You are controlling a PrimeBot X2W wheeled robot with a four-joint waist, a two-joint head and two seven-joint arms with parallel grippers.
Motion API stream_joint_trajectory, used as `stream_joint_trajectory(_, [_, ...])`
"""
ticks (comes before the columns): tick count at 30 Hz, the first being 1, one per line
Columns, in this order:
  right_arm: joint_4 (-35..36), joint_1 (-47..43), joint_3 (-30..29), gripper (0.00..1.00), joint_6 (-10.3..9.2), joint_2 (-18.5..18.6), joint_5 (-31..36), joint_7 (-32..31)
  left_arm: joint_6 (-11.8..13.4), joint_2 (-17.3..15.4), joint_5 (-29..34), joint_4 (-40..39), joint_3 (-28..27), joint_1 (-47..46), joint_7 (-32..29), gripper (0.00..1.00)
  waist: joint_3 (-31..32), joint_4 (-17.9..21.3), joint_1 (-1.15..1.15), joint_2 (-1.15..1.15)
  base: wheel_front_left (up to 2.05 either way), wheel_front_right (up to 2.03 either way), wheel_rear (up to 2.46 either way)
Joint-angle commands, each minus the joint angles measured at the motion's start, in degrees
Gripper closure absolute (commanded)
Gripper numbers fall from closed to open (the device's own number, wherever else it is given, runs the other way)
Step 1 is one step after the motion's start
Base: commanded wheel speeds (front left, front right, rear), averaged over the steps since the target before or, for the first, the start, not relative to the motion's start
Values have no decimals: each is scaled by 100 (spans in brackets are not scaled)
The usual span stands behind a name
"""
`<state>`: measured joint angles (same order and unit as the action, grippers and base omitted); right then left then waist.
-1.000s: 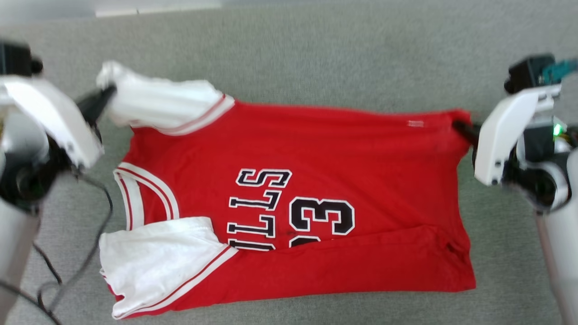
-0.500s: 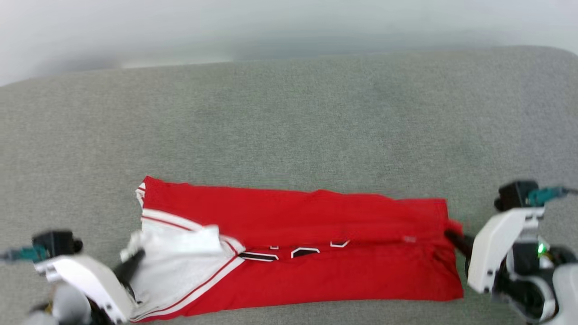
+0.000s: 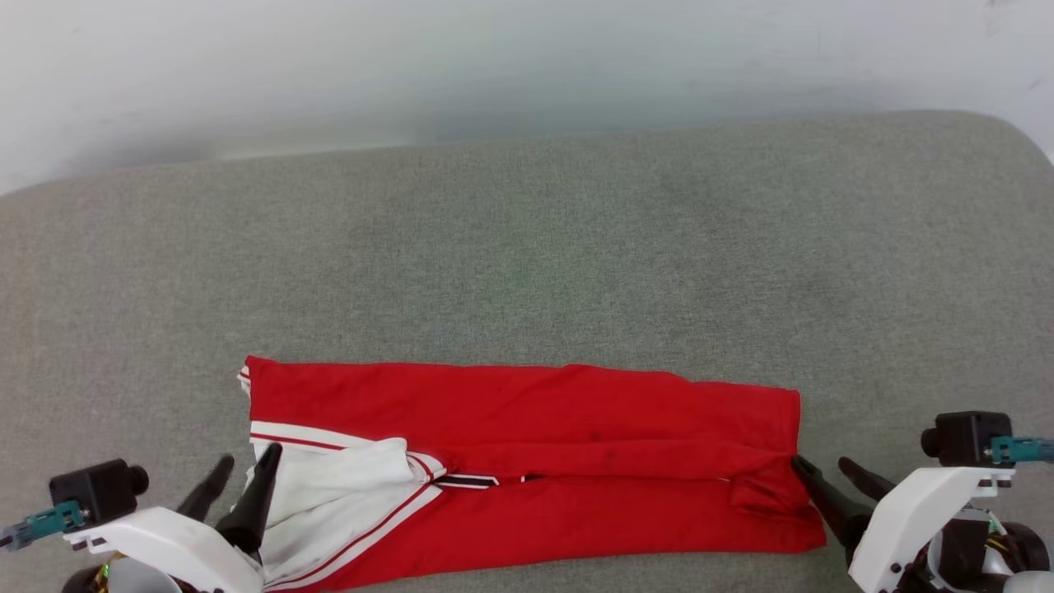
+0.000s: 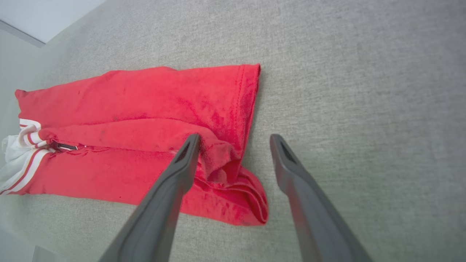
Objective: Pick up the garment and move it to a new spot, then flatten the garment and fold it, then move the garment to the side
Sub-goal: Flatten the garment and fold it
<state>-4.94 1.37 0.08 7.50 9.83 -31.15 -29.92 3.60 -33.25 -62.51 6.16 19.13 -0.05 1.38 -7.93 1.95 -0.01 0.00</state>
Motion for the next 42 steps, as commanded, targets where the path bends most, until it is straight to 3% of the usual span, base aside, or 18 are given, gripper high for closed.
stream_joint_trajectory(1, [118,-72,-70,0,-2,-18,16,8,39,7,115,-179,-64,3,217,0,86,28,1,0,0,0,0])
stream_joint_trajectory(9, [615,-16,-639,0,-2,4,217,-627,597,-63,1203,-1096,-240,-179,1146,0,212,8,1,0,0,0,0])
stream_joint_trajectory(13, [850,158,-904,0,-2,32,442,-1159,1007,-33,1886,-1448,-382,-228,1320,0,66,-75,1,0,0,0,0])
stream_joint_trajectory(17, [988,246,-1009,0,-2,3,615,-1629,1221,93,2348,-1774,-511,-214,1372,0,-152,-260,1,0,0,0,0])
stream_joint_trajectory(25, [600,369,-833,0,-2,-223,664,-2014,1238,422,2672,-2028,-581,-244,1389,0,-586,-714,1,0,0,0,0])
stream_joint_trajectory(33, [-233,317,-609,0,-2,-458,578,-2134,964,539,2791,-1874,-502,-314,1386,0,-622,-880,1,0,0,0,0])
stream_joint_trajectory(34, [-297,321,-575,57,-2,-477,555,-2144,952,542,2800,-1845,-480,-304,1387,0,-597,-872,1,0,0,0,0])
stream_joint_trajectory(35, [-334,324,-551,100,-1,-483,533,-2120,940,552,2805,-1823,-458,-299,1387,0,-569,-857,1,0,0,0,0])
stream_joint_trajectory(42, [-262,558,-482,100,-2,-283,513,-1828,946,565,2791,-1708,-364,-212,1313,0,-287,-661,1,0,0,0,0])
